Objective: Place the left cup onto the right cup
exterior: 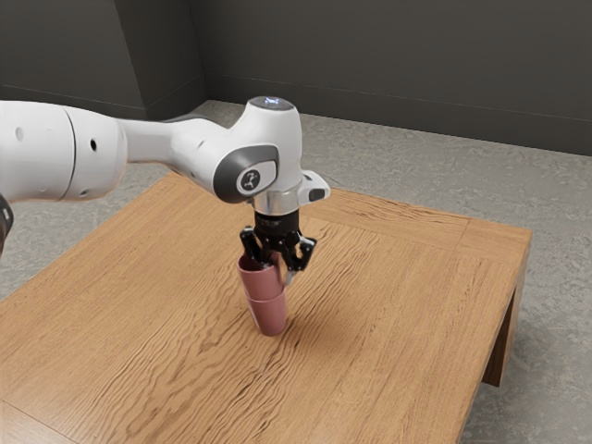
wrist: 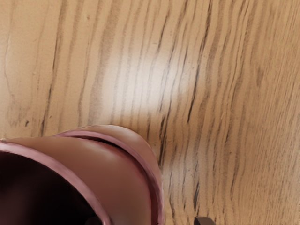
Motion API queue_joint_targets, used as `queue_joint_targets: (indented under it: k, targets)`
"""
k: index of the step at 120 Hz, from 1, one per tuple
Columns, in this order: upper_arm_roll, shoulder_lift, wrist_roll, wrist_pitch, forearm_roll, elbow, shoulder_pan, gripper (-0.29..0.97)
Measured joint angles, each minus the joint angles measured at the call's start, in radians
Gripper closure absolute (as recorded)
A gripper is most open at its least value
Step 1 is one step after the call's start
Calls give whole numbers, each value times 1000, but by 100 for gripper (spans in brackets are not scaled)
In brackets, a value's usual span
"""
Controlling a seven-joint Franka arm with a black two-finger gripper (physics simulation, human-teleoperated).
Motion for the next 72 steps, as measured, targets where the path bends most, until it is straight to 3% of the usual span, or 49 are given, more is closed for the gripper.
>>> queue_joint_targets:
  k: [13,28,72]
  targets:
    - [0,0,2,0,-2,0,0,26]
    - [0,0,4,0,-2,0,0,14]
    - [0,-2,8,1,0,2,0,3]
